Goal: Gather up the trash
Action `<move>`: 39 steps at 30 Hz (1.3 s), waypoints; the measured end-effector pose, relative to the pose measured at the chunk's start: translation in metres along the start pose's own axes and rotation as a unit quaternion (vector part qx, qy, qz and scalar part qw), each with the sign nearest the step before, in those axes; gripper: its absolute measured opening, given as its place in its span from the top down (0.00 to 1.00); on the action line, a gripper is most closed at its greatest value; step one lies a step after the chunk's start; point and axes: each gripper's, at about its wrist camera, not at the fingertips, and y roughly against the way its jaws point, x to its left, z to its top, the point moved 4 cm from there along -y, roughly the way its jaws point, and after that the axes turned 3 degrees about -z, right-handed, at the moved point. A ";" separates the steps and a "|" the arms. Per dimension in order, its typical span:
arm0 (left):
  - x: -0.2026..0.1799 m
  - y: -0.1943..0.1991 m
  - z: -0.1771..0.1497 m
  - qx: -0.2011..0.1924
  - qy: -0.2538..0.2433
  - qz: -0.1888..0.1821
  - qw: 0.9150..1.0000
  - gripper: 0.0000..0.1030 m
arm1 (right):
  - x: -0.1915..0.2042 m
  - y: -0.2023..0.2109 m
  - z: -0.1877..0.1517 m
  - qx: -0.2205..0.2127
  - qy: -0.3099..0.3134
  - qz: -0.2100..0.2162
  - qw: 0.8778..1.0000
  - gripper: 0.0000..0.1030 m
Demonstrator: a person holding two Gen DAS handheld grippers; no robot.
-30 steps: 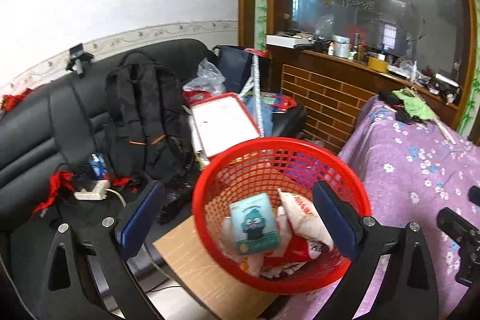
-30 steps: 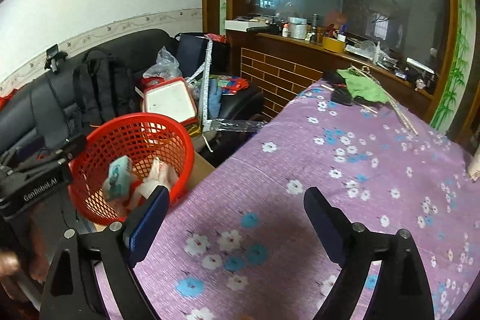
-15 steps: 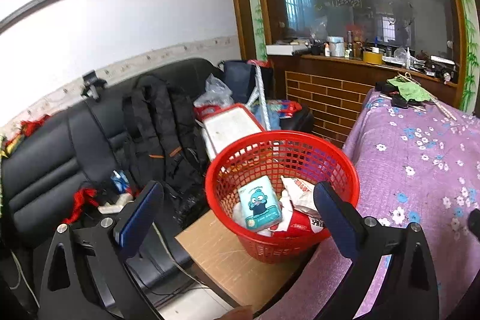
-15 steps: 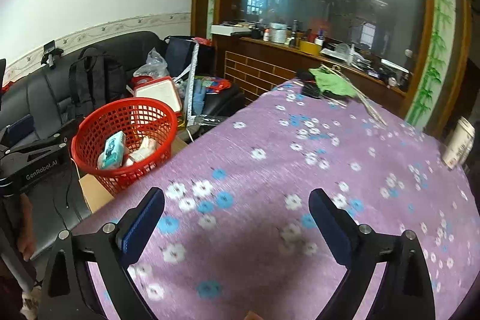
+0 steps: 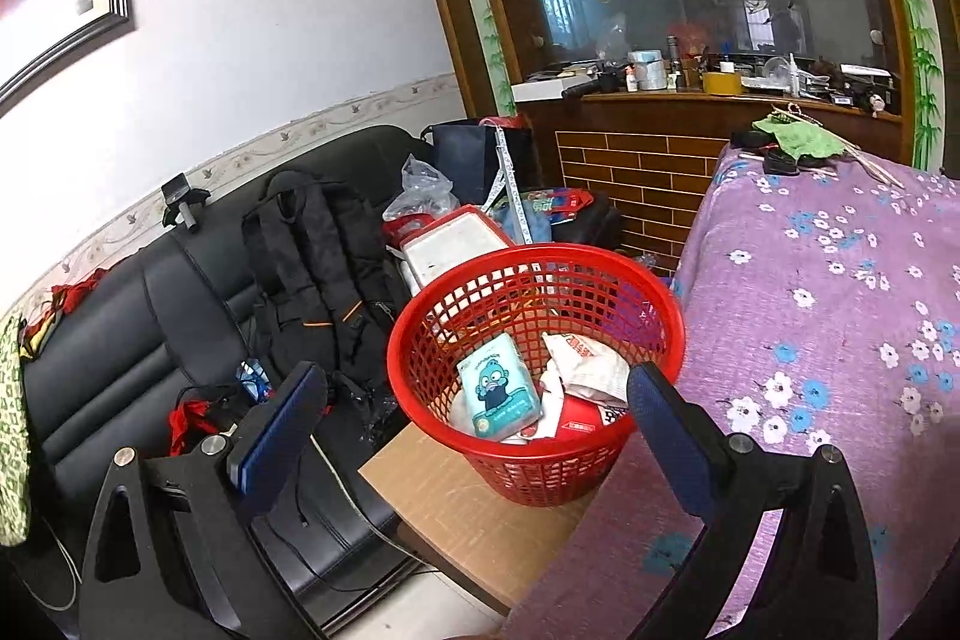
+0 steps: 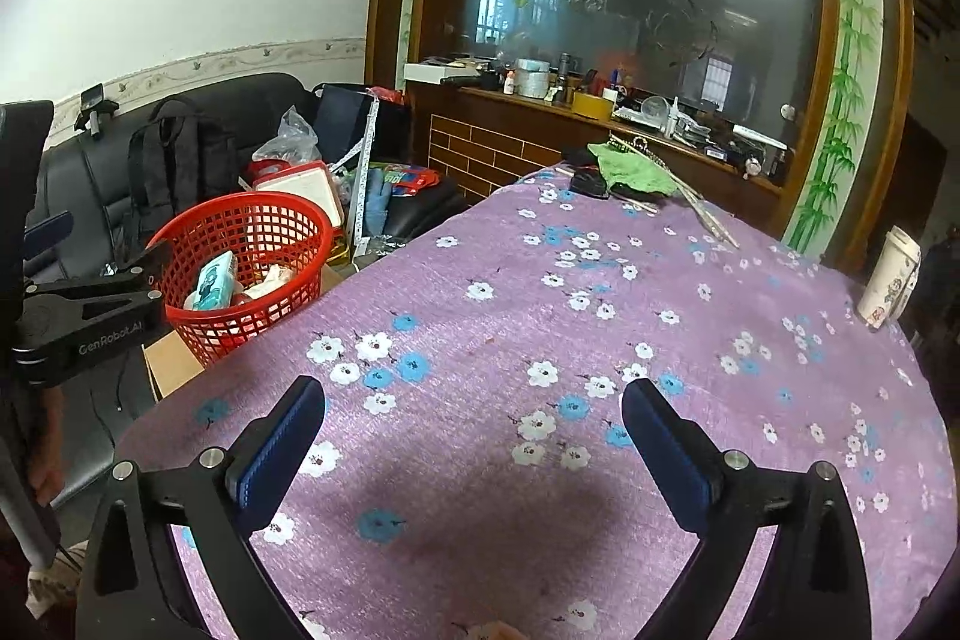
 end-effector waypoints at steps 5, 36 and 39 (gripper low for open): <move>-0.005 0.000 -0.001 0.001 -0.006 -0.003 1.000 0.03 | -0.002 0.000 -0.002 0.000 0.000 -0.001 1.000 0.02; -0.007 -0.005 -0.011 0.004 0.001 -0.020 1.000 0.03 | -0.001 -0.010 -0.006 0.017 -0.001 -0.004 1.000 0.02; -0.005 -0.006 -0.011 0.004 0.006 -0.021 1.000 0.03 | 0.000 -0.006 -0.004 0.008 -0.005 -0.007 1.000 0.02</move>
